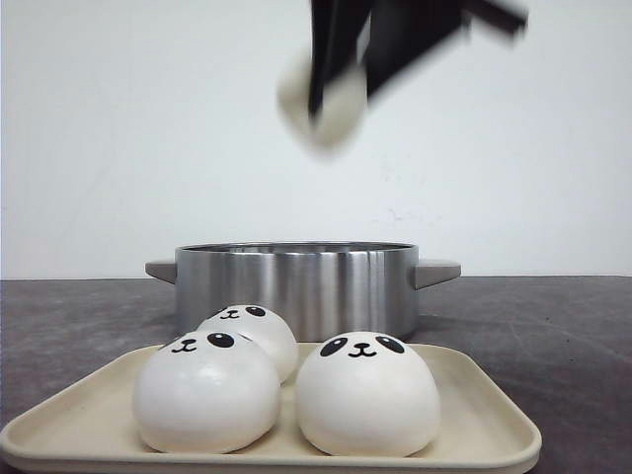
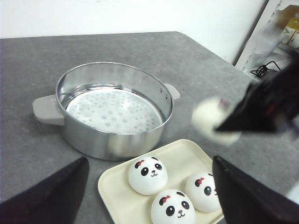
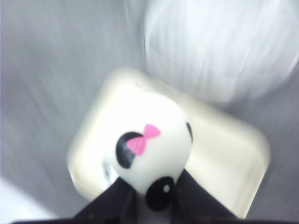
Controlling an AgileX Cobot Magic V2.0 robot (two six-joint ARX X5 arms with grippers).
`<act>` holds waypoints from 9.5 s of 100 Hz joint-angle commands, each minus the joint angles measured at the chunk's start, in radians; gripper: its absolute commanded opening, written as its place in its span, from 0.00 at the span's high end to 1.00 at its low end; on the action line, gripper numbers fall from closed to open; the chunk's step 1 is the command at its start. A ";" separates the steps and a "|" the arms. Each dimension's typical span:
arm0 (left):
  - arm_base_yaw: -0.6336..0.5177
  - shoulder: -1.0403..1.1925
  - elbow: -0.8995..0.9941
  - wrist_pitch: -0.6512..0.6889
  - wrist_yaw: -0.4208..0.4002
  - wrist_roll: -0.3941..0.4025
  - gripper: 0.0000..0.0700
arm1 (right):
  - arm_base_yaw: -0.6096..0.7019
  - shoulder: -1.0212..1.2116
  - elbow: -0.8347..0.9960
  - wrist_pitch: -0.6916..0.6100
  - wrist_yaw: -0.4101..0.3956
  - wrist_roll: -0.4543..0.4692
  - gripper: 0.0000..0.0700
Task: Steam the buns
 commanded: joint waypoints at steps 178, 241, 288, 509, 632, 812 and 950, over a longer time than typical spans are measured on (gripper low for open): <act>-0.003 0.006 0.008 -0.039 -0.029 0.008 0.27 | -0.380 0.745 0.471 0.135 0.050 -0.395 0.48; -0.005 0.097 0.008 -0.069 -0.027 -0.117 0.50 | -0.241 0.154 0.468 -0.044 0.047 -0.468 0.98; -0.196 0.438 0.010 0.032 -0.117 -0.238 0.33 | -0.125 -0.262 0.468 -0.212 0.178 -0.505 0.98; -0.497 1.093 0.351 0.213 -0.230 -0.343 1.00 | -0.127 -0.461 0.467 -0.475 0.267 -0.323 0.98; -0.201 1.620 0.765 0.315 -0.313 -0.252 0.18 | -0.127 -0.460 0.454 -0.492 0.363 -0.304 0.98; -0.206 0.528 0.862 -0.224 -0.359 -0.159 0.09 | -0.051 0.271 -0.224 0.024 -0.342 0.011 0.33; -0.206 0.535 0.862 -0.245 -0.377 -0.166 0.09 | -0.003 0.064 0.172 0.043 0.037 -0.152 1.00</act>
